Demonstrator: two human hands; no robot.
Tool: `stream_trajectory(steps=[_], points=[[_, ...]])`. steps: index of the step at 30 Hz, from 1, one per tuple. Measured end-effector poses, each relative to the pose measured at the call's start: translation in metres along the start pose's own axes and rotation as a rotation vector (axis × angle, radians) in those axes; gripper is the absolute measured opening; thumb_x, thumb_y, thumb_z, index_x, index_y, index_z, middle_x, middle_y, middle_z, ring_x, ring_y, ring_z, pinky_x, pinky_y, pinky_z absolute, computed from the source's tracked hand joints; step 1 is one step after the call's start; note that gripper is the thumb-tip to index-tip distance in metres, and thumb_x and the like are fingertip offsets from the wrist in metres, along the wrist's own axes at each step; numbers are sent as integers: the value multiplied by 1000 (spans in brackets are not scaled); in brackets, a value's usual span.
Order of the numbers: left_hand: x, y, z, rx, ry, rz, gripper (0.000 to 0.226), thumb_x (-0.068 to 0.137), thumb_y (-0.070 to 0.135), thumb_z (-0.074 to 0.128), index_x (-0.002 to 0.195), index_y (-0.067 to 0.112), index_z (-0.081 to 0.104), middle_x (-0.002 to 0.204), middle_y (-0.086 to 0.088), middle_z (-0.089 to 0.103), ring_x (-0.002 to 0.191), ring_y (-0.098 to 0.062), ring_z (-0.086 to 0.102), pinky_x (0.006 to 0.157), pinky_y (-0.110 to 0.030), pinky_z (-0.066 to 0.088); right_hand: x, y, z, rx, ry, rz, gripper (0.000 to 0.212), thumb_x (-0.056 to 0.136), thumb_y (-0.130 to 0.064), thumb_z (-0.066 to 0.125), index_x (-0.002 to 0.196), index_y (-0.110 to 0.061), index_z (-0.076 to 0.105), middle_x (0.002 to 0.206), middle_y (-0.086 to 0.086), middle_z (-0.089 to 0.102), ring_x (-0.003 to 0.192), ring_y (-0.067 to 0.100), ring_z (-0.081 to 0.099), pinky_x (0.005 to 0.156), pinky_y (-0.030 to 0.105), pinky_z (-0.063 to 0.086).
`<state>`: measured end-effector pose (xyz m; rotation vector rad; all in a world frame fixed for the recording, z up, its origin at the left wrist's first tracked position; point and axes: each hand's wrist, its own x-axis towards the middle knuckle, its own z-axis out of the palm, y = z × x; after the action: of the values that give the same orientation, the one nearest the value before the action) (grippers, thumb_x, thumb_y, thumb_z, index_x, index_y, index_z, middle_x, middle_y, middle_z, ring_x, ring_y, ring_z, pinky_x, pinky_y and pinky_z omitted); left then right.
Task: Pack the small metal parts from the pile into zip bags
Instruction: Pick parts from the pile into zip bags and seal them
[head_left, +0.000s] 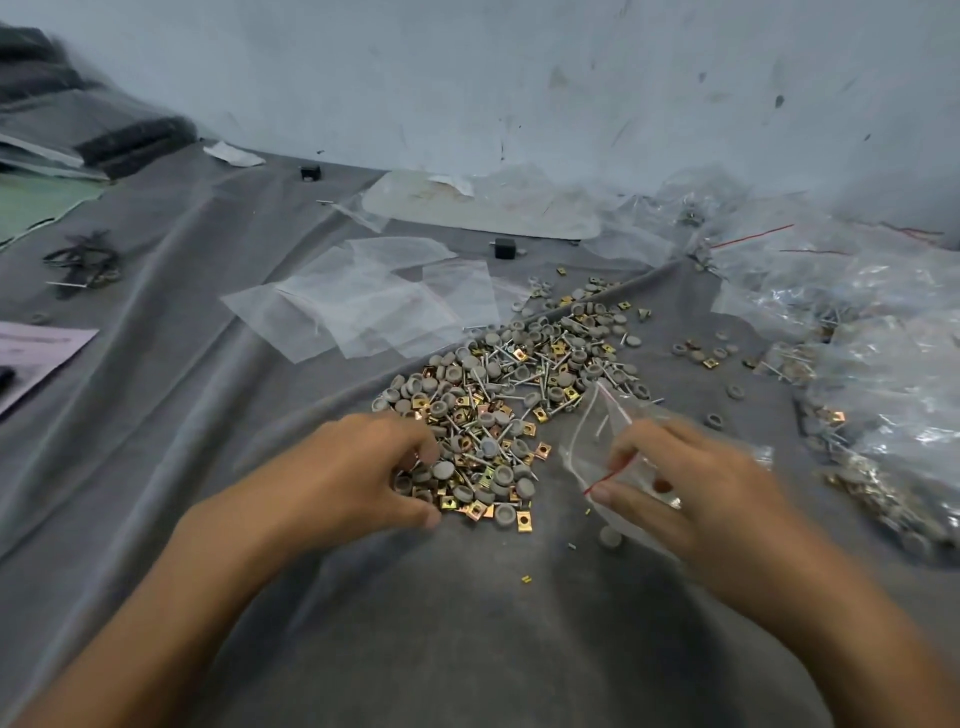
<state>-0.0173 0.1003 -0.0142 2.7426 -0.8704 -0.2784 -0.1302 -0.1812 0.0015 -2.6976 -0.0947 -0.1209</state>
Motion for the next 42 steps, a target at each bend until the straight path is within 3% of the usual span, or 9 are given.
stream_trajectory(steps=[3, 7, 10, 15, 20, 25, 28, 32, 42], points=[[2, 5, 4, 62, -17, -42, 45, 76, 64, 72, 110, 40, 54, 104, 18, 54, 93, -4, 51, 76, -28, 41, -3, -2, 7, 28, 25, -28, 40, 77, -74, 45, 91, -39, 55, 95, -22, 55, 87, -4, 52, 71, 21, 39], [4, 8, 7, 145, 34, -35, 39, 85, 58, 65, 118, 38, 57, 110, 14, 57, 101, -10, 54, 75, -28, 36, -4, -8, 14, 47, 53, -38, 31, 77, -62, 64, 96, -41, 56, 94, -31, 55, 87, -8, 53, 67, 11, 33], [4, 6, 6, 152, 63, -25, 26, 89, 43, 62, 114, 38, 61, 105, 16, 58, 92, -6, 50, 72, -25, 33, -5, -12, 13, 100, 137, -44, 29, 76, -52, 74, 96, -39, 60, 100, -47, 49, 86, -15, 53, 63, 11, 33], [5, 3, 4, 49, 37, -44, 14, 84, 34, 68, 94, 34, 58, 94, 16, 61, 85, -1, 55, 71, -26, 42, -4, -13, 19, 160, 124, -48, 24, 76, -54, 74, 91, -40, 62, 99, -49, 49, 87, -15, 52, 62, 19, 34], [7, -4, -3, -83, 34, -90, 14, 83, 34, 78, 92, 32, 67, 87, 19, 66, 80, 6, 59, 78, -25, 51, -4, -12, 22, 147, 56, -29, 24, 79, -48, 77, 93, -43, 60, 104, -44, 48, 93, -9, 51, 64, 14, 35], [8, -2, -6, -173, 176, -83, 11, 83, 32, 79, 85, 36, 68, 77, 22, 67, 74, 9, 61, 71, -17, 48, -3, -16, 23, 173, 74, -78, 24, 77, -57, 70, 96, -48, 59, 101, -55, 44, 91, -19, 49, 63, 10, 39], [10, 19, 1, -389, 245, 34, 11, 84, 31, 79, 84, 36, 69, 81, 23, 70, 73, -1, 67, 67, -26, 54, -3, -18, 24, 194, 115, -114, 40, 73, -70, 57, 103, -44, 62, 99, -55, 44, 89, -23, 48, 72, 3, 39], [15, 50, 15, -557, 294, 191, 11, 85, 26, 80, 89, 32, 73, 80, 20, 70, 71, -2, 66, 67, -30, 57, -2, -19, 28, 197, 146, -137, 48, 76, -72, 58, 114, -44, 55, 101, -42, 51, 91, -4, 55, 66, 13, 37], [20, 61, 23, -672, 376, 220, 21, 78, 34, 86, 88, 30, 68, 81, 11, 70, 76, -11, 70, 69, -45, 59, -2, -18, 33, 213, 200, -190, 40, 79, -67, 64, 110, -43, 56, 99, -42, 52, 90, -6, 55, 67, 9, 41]])
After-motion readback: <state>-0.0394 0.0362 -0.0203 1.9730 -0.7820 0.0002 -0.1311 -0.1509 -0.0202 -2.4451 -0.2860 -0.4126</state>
